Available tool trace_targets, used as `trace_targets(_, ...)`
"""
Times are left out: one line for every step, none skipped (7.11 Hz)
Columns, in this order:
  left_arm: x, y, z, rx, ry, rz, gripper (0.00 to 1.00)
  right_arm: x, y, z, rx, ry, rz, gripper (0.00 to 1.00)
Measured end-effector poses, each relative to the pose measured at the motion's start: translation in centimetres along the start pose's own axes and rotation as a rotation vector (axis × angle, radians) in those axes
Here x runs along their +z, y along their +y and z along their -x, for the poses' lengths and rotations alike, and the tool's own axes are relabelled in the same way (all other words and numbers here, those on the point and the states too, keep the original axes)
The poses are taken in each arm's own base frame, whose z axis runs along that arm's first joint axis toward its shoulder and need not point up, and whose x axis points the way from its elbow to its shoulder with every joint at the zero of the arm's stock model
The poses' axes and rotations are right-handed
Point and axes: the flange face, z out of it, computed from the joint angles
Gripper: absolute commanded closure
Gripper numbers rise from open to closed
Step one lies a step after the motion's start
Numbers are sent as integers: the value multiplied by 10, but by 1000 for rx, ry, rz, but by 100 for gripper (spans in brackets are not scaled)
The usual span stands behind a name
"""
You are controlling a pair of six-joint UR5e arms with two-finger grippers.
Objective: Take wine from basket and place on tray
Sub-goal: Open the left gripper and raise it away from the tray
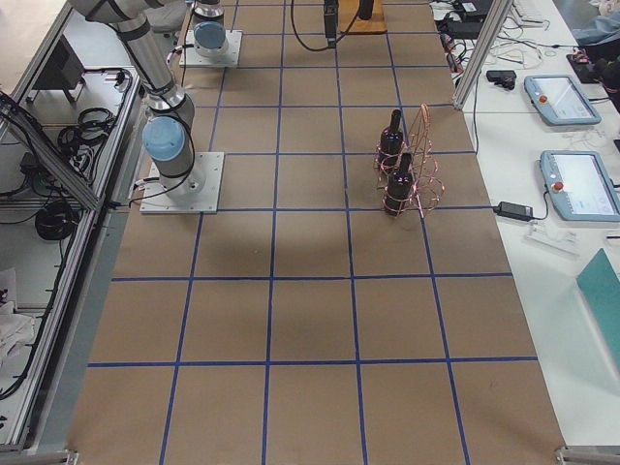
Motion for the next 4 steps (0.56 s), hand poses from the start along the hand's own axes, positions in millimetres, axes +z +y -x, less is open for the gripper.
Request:
trace_targets(-14,15,-45,-20,15,-11,0,0,0,0,0,1,0,0)
trace_targets(-17,31,-78,-27,28,5,0,0,0,-1,0,5,-1,0)
trace_targets(-14,44,-101,-14,37,29,0,0,0,-1,0,8,-1,0)
trace_targets(-16,56,-116,2,41,49,0,0,0,-1,0,9,-1,0)
